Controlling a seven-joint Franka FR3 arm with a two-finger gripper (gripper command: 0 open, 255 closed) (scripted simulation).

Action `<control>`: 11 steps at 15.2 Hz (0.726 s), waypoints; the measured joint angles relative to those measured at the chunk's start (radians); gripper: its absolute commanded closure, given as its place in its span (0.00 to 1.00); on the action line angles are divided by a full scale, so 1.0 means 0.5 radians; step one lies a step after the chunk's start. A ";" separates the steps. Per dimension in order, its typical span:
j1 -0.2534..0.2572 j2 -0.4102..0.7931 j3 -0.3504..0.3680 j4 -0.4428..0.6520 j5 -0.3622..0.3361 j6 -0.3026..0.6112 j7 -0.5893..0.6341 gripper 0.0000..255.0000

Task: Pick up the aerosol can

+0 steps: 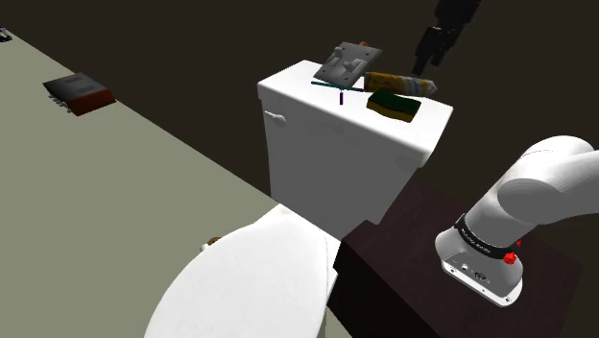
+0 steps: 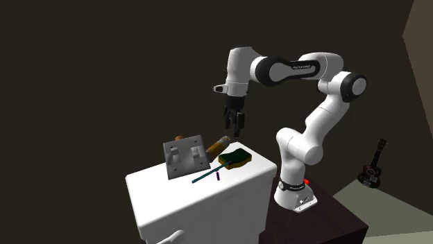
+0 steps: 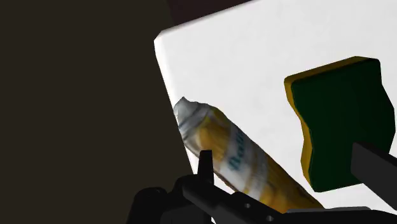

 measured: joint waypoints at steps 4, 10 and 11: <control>0.161 0.195 -0.185 0.091 -0.013 0.053 -0.454 0.00; 0.390 0.470 -0.401 0.171 0.007 0.153 -1.150 0.00; 0.390 0.468 -0.407 0.143 0.004 0.177 -1.163 0.00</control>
